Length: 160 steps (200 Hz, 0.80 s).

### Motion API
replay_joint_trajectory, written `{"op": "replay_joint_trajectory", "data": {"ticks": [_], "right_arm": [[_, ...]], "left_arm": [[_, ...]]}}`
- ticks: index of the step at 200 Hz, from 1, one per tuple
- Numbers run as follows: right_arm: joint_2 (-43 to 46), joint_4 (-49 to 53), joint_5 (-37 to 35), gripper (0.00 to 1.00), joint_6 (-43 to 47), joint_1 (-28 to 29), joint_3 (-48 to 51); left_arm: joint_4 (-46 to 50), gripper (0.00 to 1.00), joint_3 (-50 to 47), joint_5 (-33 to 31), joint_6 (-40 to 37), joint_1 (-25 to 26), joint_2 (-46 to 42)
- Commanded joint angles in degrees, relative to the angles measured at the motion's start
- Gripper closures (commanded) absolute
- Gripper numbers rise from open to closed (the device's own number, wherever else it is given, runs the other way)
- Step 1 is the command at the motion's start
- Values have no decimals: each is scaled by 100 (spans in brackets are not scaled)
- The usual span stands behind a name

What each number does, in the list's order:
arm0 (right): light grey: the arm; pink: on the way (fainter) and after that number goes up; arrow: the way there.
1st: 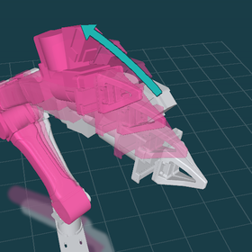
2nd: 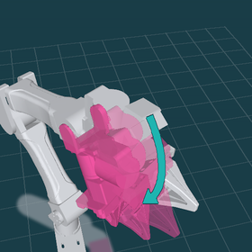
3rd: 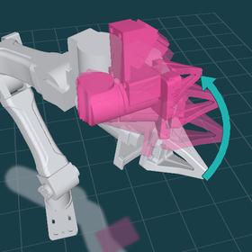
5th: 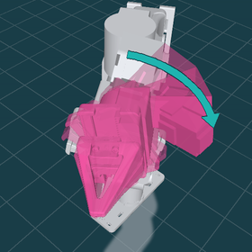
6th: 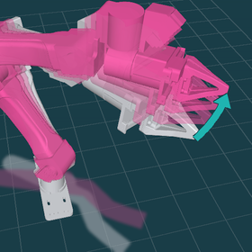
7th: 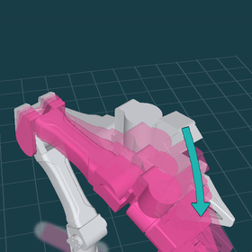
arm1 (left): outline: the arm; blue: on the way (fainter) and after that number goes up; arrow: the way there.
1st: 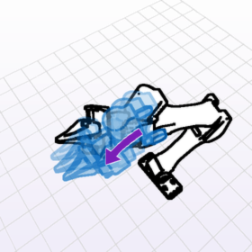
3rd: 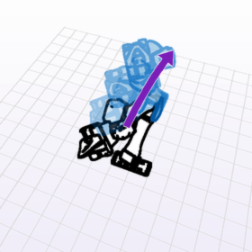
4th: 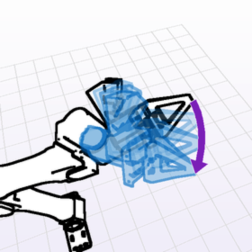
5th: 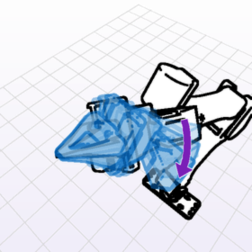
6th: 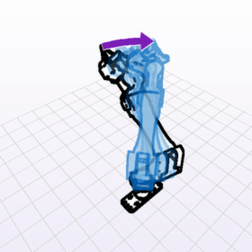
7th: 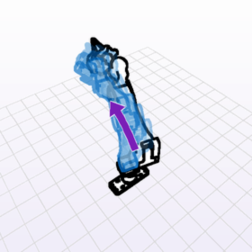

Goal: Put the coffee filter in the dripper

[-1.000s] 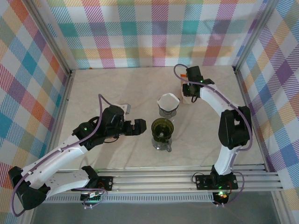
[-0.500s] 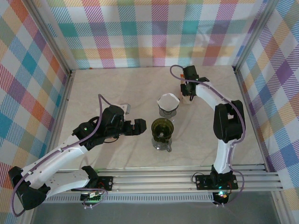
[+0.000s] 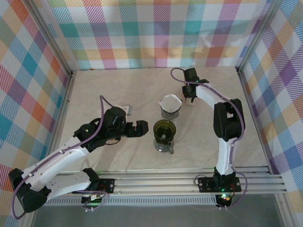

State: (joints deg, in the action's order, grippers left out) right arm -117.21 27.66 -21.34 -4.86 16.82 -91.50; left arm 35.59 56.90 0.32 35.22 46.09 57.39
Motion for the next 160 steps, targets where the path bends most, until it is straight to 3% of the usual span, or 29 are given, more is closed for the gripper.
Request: {"op": "replay_joint_trajectory", "data": {"ticks": [1,30,93,160], "right_arm": [[-76,-178,-68,86,38,-30,-128],[157,-365,-140,100,45,-27,73],[1601,-488,-117,100,-216,-25,1130],[4123,-213,202,100,-1029,96,2712]], "left_arm": [[-70,0,-2,-70,88,26,24],[-103,0,-56,-60,115,27,12],[-149,0,-25,13,121,29,-37],[-158,0,-72,57,125,25,-254]]}}
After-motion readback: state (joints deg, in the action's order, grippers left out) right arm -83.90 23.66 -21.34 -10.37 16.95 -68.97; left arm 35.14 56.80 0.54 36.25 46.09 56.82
